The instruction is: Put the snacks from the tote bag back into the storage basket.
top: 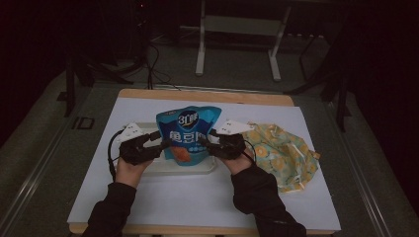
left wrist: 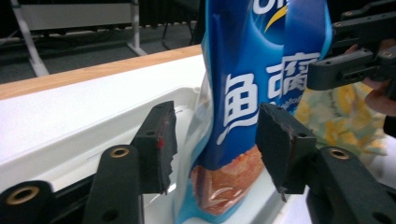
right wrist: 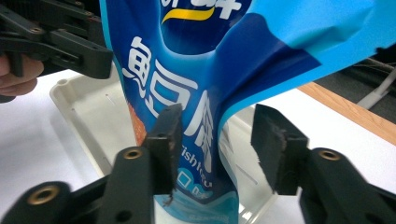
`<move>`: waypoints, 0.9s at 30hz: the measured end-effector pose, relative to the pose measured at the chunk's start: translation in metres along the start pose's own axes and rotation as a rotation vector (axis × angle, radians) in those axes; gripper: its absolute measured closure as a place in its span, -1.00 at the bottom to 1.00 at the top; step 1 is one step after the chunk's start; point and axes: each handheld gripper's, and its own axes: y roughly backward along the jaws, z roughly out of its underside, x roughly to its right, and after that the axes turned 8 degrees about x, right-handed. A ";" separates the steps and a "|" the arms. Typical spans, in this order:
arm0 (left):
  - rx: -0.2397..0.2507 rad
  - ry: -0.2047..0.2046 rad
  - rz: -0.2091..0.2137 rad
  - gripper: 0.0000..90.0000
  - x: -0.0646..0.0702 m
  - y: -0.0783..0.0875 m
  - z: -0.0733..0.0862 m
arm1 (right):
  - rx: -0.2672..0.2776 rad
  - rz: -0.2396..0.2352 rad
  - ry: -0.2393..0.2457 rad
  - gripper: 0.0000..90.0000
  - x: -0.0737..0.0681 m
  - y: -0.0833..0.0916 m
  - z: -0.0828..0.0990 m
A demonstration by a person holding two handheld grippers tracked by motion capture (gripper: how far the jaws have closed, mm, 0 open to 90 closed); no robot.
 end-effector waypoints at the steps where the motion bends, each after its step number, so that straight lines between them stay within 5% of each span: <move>1: -0.004 0.001 -0.013 0.00 0.001 0.000 0.000 | -0.002 0.001 0.001 0.11 0.000 0.001 0.000; 8: -0.030 -0.006 -0.060 -0.11 0.008 0.004 0.005 | -0.021 0.003 0.005 -0.10 0.001 0.008 0.001; 16: -0.032 0.020 -0.033 -0.21 0.014 0.009 0.012 | -0.023 0.003 -0.017 -0.35 0.004 0.022 0.002; 20: -0.039 0.017 -0.020 -0.21 0.022 0.017 0.017 | -0.006 -0.009 -0.021 -0.63 0.006 0.038 0.005; 27: -0.035 0.020 -0.041 -0.30 0.038 0.027 0.021 | 0.006 -0.006 -0.016 -0.69 0.009 0.056 0.011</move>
